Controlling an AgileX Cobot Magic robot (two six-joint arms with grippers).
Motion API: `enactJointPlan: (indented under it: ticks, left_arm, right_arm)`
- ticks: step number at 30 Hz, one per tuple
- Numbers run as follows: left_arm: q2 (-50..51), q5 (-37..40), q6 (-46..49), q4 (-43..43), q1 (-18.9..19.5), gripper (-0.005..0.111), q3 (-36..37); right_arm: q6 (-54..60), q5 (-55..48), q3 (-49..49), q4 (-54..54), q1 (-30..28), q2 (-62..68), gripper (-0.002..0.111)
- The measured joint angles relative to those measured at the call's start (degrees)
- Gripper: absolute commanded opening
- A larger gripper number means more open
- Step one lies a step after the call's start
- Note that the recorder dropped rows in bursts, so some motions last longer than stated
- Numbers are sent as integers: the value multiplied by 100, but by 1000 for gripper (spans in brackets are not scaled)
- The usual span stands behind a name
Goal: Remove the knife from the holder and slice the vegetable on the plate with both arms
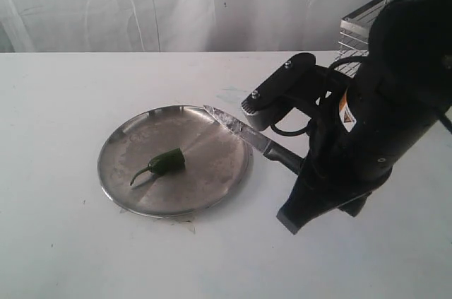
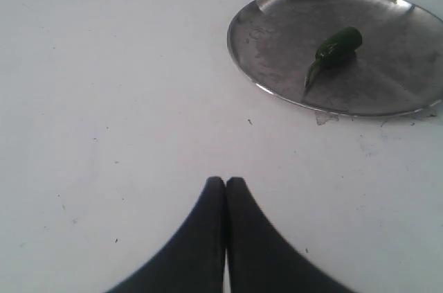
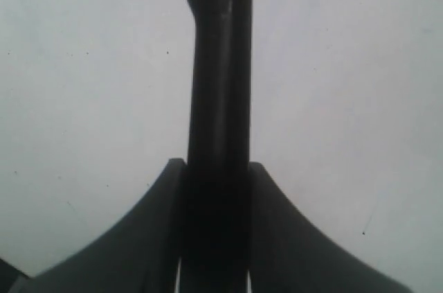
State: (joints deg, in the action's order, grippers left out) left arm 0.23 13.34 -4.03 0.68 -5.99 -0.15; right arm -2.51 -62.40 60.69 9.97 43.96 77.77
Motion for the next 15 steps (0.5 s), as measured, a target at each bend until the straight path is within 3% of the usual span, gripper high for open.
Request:
enactJointPlan:
  ticks: [15]
  left_arm:
    - [0, 0, 0, 0, 0, 0, 0]
  right_arm:
    - [4, 595, -124, 0, 0, 0, 0]
